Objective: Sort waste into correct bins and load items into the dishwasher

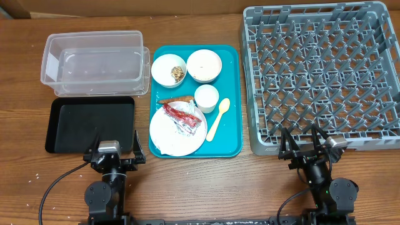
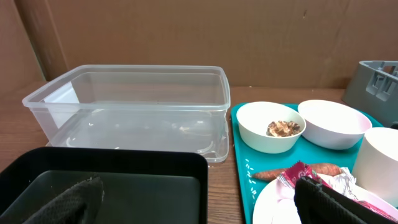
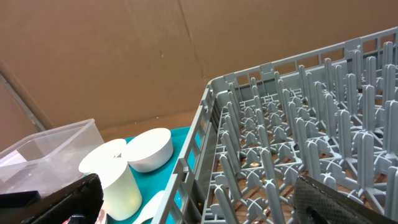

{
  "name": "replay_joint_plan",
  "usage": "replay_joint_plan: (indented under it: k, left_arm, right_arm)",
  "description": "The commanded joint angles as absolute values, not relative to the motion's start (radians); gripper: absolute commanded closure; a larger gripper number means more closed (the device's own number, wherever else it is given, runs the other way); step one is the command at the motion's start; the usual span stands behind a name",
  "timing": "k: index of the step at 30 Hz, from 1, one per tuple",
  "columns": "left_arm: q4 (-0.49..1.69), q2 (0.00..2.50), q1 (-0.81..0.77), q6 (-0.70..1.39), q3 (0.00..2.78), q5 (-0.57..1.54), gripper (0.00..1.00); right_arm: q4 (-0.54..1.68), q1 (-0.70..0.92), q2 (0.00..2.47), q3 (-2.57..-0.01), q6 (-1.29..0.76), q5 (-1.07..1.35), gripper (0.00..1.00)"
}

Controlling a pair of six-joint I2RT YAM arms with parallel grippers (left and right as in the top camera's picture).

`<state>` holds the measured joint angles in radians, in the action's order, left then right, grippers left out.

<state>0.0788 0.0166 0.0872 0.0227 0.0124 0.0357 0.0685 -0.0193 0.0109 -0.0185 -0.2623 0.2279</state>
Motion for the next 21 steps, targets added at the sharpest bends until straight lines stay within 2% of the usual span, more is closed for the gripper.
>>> replay_joint_plan:
  k: [1,21]
  left_arm:
    - [0.076,0.006,0.093,0.026,0.005,0.025,0.00]
    - [0.076,0.006,0.093,0.026,0.005,0.025,0.00]
  right_arm:
    - [0.062,-0.024,0.003,-0.008,-0.269,0.219,0.00]
    - [0.062,-0.024,0.003,-0.008,-0.269,0.219,0.00]
